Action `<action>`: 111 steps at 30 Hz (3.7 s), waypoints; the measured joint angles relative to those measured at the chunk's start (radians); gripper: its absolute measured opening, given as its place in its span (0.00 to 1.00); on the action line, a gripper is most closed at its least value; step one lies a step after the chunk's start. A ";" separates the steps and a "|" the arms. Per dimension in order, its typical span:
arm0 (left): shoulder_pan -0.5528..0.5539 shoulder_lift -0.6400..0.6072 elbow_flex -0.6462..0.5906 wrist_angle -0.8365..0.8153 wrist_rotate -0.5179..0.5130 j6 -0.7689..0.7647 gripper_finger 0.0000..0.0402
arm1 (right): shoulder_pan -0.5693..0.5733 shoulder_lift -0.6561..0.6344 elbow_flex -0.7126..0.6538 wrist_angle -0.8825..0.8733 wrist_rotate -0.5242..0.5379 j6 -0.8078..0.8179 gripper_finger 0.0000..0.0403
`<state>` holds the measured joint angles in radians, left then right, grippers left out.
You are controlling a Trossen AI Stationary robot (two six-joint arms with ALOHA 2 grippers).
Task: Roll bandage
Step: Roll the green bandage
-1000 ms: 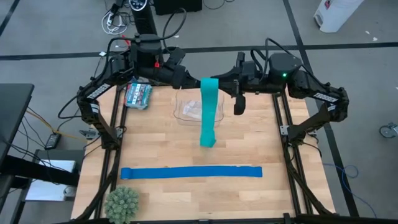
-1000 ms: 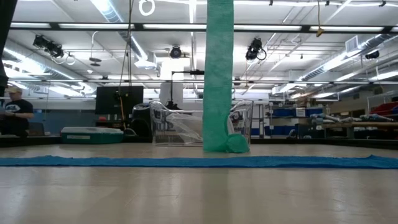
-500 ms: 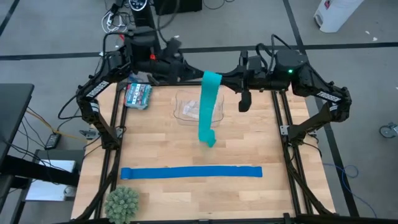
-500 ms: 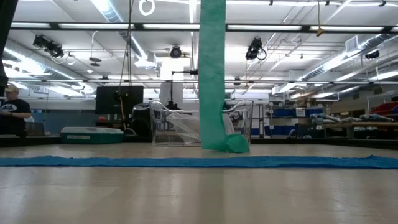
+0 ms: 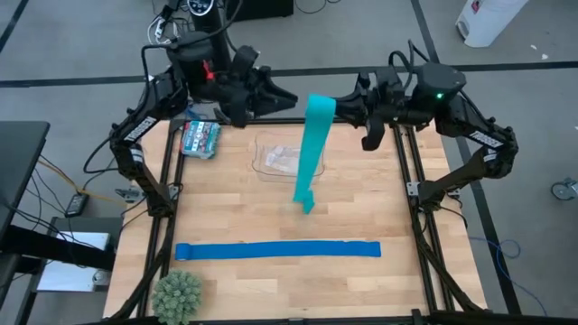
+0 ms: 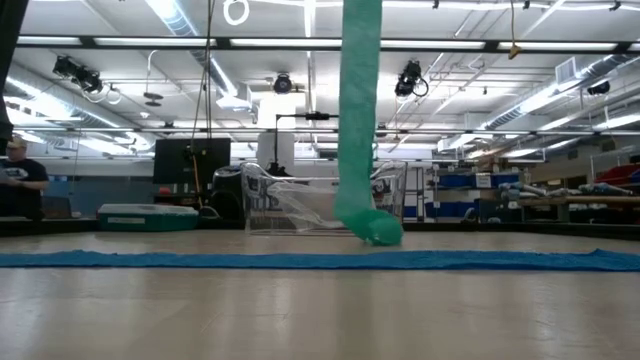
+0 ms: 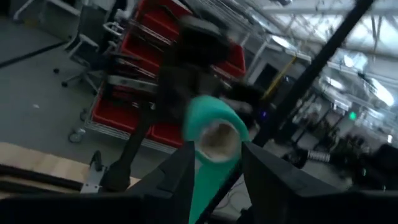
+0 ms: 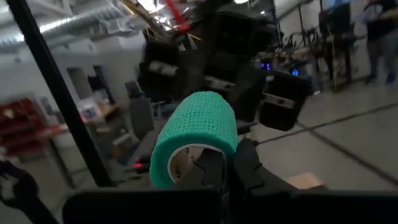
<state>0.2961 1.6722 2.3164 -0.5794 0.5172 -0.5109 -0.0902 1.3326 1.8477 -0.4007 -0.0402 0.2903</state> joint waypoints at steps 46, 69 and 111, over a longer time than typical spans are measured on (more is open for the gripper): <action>-0.192 -0.082 -0.001 -0.237 -0.637 0.691 0.31 | -0.168 0.246 0.356 -0.264 -0.421 0.503 0.00; -0.192 -0.082 -0.001 -0.246 -0.659 0.767 0.31 | -0.203 0.287 0.355 -0.243 -0.482 0.517 0.00; -0.167 -0.089 -0.001 -0.261 -0.661 0.537 0.02 | -0.245 0.309 0.354 -0.160 -0.469 0.484 0.19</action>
<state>0.1294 1.5832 2.3150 -0.8405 -0.1440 0.0261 -0.3348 1.6412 2.2017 -0.5609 -0.5091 0.7742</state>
